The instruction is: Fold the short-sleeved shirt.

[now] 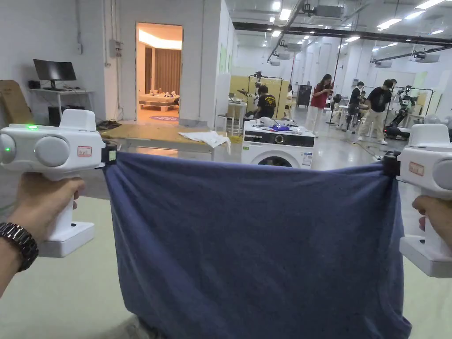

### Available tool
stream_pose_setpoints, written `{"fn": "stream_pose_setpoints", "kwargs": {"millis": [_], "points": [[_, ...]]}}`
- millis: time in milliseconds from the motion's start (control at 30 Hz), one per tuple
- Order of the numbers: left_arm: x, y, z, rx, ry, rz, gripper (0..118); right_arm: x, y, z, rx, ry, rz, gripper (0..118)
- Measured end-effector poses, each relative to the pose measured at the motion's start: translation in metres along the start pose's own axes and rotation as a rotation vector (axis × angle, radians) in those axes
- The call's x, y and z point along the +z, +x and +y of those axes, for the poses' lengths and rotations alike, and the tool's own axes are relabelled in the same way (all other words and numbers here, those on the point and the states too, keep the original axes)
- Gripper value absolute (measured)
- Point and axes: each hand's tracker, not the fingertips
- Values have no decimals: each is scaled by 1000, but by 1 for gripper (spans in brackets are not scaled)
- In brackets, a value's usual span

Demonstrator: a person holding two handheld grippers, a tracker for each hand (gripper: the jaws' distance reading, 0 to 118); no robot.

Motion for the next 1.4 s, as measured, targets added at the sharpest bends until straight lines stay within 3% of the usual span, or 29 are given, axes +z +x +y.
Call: {"fn": "stream_pose_setpoints", "kwargs": {"millis": [400, 633, 967, 1400], "points": [[-46, 2, 84, -35, 74, 2, 1, -50, 8, 71, -5, 74, -55, 3], [-58, 1, 92, -52, 108, 21, 1, -49, -1, 89, 30, 121, -71, 3], [-47, -6, -12, -45, 3, -7, 1, -21, -5, 0, 56, 17, -61, 3], [73, -6, -167, -23, -48, -43, 1, 98, -5, -153, 43, -110, -48, 3]]}}
